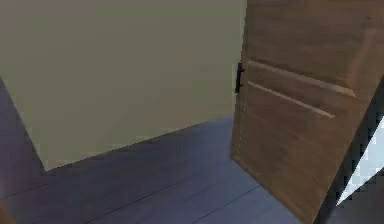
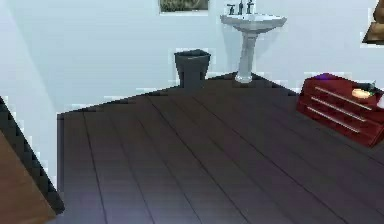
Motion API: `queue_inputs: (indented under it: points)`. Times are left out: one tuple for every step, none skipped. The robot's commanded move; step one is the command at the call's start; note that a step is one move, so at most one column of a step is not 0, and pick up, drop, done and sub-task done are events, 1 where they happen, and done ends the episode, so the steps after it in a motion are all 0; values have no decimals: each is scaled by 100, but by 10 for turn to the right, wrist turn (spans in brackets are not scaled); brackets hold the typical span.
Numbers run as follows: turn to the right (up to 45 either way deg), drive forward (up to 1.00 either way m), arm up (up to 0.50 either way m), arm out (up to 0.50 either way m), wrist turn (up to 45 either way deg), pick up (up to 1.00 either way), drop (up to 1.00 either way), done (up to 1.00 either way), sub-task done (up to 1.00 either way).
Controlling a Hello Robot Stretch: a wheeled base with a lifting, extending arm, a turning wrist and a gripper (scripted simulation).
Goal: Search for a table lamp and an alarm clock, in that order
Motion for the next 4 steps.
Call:
queue_inputs:
  points:
    - [-390,0,0,0,0,0,0,0,0]
    - [0,100,0,0,0,0,0,0,0]
    - [-210,0,0,0,0,0,0,0,0]
    - [0,15,0,0,0,0,0,0,0]
